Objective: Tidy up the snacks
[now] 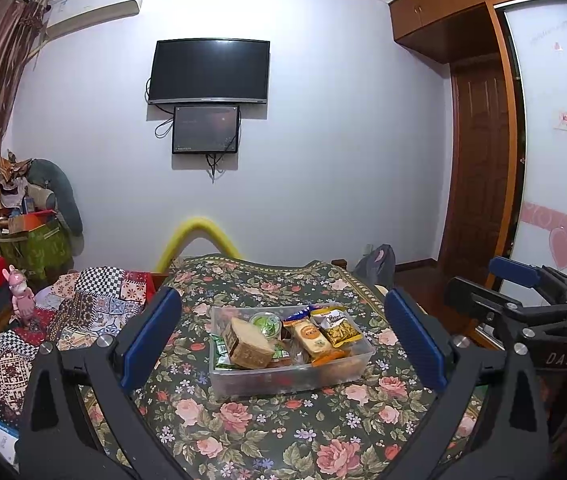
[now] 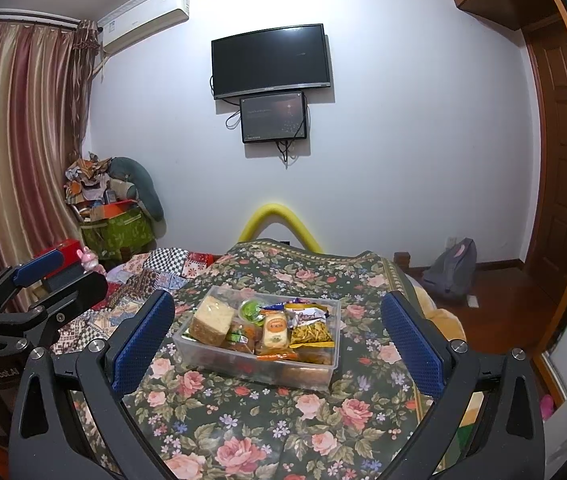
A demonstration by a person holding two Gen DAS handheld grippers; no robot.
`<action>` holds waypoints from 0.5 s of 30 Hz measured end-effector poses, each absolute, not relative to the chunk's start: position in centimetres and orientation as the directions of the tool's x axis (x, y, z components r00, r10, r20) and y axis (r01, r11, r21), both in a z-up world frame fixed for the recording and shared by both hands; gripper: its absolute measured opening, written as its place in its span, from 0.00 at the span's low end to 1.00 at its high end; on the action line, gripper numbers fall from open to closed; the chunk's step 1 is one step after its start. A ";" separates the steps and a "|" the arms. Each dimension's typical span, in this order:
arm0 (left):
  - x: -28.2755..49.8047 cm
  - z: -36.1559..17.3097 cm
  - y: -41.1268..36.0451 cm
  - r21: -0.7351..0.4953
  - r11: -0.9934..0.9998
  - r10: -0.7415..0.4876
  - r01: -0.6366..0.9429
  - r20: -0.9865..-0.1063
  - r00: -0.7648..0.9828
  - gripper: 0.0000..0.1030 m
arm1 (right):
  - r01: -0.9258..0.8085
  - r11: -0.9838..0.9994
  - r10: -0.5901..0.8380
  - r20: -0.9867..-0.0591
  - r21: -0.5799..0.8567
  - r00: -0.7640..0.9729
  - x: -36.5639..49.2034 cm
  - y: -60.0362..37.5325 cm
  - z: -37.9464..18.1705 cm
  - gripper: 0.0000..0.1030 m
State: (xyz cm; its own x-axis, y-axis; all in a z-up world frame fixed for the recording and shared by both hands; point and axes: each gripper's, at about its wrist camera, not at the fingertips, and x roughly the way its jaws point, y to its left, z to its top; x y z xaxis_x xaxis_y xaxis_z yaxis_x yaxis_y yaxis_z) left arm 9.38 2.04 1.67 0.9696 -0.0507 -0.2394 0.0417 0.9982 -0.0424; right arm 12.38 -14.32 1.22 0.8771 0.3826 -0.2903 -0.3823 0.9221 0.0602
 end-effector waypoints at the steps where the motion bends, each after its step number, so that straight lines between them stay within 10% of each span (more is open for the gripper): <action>1: 9.3 1.7 2.1 -0.044 0.998 -0.054 0.044 -0.238 0.970 1.00 | -0.383 0.922 0.384 -0.290 0.061 0.877 12.4 -14.3 1.2 1.00; 15: 9.4 1.8 2.1 -0.045 0.998 -0.054 0.044 -0.245 0.968 1.00 | -0.390 0.919 0.390 -0.286 0.059 0.876 12.3 -14.2 1.4 1.00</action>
